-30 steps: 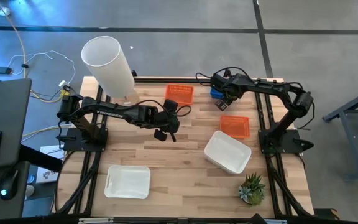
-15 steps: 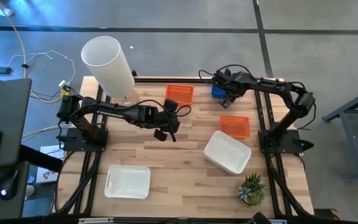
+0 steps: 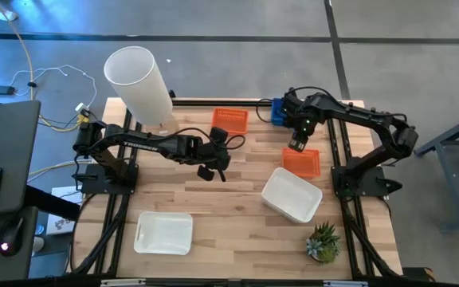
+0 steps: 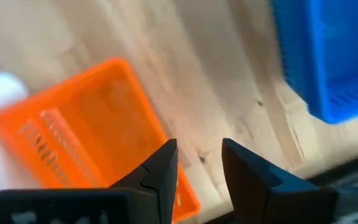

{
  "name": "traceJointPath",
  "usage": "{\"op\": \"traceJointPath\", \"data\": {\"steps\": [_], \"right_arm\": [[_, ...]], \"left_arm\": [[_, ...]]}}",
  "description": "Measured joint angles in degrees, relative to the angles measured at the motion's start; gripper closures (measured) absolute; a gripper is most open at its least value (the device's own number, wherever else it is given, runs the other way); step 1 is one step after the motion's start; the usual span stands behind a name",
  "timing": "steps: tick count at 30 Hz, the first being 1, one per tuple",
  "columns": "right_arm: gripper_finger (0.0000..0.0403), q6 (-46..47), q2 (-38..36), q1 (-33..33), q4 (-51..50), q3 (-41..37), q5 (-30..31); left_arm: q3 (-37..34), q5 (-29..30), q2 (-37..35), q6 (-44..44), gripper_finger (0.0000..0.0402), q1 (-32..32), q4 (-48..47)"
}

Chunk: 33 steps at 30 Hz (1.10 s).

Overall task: Stack baskets by color
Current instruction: Stack the right orange bin on top of the other orange bin

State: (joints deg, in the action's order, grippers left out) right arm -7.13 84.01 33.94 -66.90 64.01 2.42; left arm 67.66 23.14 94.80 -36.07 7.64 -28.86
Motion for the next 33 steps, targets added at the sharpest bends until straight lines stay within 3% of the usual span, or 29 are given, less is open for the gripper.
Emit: {"op": "traceJointPath", "data": {"steps": [5, 13, 25, 28, 33], "right_arm": [[0.0289, -7.0, 0.84, -0.46, -1.41, 0.0, -2.53], [0.0289, -8.3, 1.86, -3.17, 2.1, -5.45, -2.53], [0.0291, -5.45, 1.88, -5.6, 10.82, -14.22, 3.54], [0.0314, -4.45, 1.88, -5.59, 10.99, -14.27, 3.54], [0.039, -3.87, 1.86, -5.58, 11.28, -14.27, 3.06]], "left_arm": [[0.0, 0.0, 0.0, 1.21, 0.0255, 0.0, -0.16], [0.0, -0.04, 0.01, 3.37, 0.0255, 0.0, -2.73], [0.0, -0.04, 0.0, 3.36, 0.0255, 0.0, -2.75], [0.0, -0.04, 0.0, 3.36, 0.0255, 0.0, -2.78], [0.0, -0.05, 0.01, 2.25, 0.0255, 0.0, -4.55]]}}
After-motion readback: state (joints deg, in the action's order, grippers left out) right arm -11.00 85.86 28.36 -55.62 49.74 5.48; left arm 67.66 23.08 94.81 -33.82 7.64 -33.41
